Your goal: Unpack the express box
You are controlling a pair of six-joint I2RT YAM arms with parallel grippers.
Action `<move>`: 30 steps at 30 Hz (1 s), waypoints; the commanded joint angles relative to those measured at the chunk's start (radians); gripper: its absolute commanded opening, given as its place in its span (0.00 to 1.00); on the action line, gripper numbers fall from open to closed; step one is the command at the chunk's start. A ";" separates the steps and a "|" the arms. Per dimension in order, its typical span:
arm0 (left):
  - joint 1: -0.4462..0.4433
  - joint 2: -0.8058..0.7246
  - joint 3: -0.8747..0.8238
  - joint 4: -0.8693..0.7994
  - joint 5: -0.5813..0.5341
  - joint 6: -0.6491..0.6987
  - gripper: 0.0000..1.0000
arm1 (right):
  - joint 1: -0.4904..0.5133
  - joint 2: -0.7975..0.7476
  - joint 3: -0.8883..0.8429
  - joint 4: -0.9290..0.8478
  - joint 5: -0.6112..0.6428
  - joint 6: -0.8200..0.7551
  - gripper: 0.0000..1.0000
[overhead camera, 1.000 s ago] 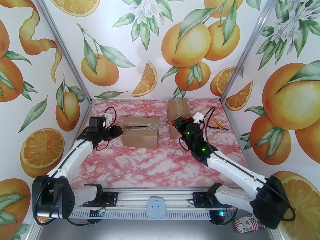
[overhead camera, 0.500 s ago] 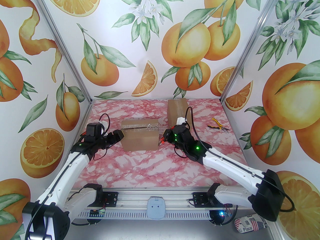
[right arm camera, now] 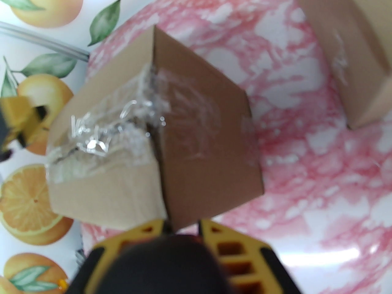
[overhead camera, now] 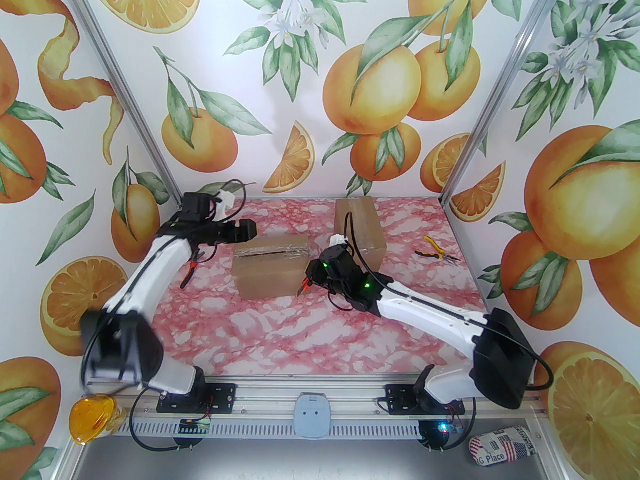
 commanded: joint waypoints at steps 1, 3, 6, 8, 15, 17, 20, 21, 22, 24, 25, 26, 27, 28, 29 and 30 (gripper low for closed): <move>0.024 0.058 0.080 -0.089 0.104 0.117 0.80 | -0.019 0.061 0.065 0.009 0.027 0.001 0.00; 0.038 0.043 0.062 -0.096 0.128 0.125 0.79 | -0.038 0.085 0.085 0.025 0.024 0.004 0.00; 0.071 -0.010 -0.021 -0.093 0.170 0.125 0.78 | -0.076 0.142 0.141 0.066 -0.005 -0.013 0.00; 0.084 -0.031 -0.059 -0.083 0.200 0.115 0.78 | -0.090 0.172 0.177 0.073 -0.031 -0.031 0.00; 0.108 -0.240 -0.285 -0.130 0.244 0.091 0.77 | -0.148 0.387 0.478 0.015 -0.115 -0.174 0.00; 0.113 -0.319 -0.343 -0.137 0.255 0.062 0.77 | -0.159 0.453 0.559 0.019 -0.149 -0.191 0.00; 0.113 -0.422 -0.418 -0.132 0.286 0.003 0.77 | -0.163 0.532 0.682 0.015 -0.188 -0.212 0.00; 0.112 -0.450 -0.438 -0.128 0.294 -0.013 0.77 | -0.163 0.549 0.705 0.019 -0.200 -0.212 0.00; 0.111 -0.478 -0.458 -0.120 0.300 -0.032 0.77 | -0.164 0.567 0.736 0.022 -0.208 -0.215 0.00; 0.105 -0.516 -0.497 -0.089 0.324 -0.080 0.77 | -0.166 0.599 0.766 0.069 -0.258 -0.221 0.00; 0.096 -0.532 -0.522 -0.061 0.341 -0.117 0.77 | -0.170 0.617 0.779 0.107 -0.306 -0.212 0.00; 0.082 -0.545 -0.547 -0.027 0.352 -0.151 0.77 | -0.174 0.639 0.788 0.159 -0.371 -0.196 0.00; 0.065 -0.556 -0.566 -0.003 0.353 -0.178 0.77 | -0.175 0.653 0.795 0.194 -0.412 -0.180 0.00; 0.039 -0.564 -0.583 0.022 0.348 -0.199 0.77 | -0.175 0.664 0.805 0.213 -0.430 -0.171 0.00; 0.010 -0.570 -0.596 0.050 0.350 -0.224 0.78 | -0.173 0.675 0.817 0.234 -0.454 -0.171 0.00; -0.012 -0.575 -0.604 0.073 0.342 -0.244 0.78 | -0.172 0.687 0.834 0.242 -0.479 -0.170 0.00</move>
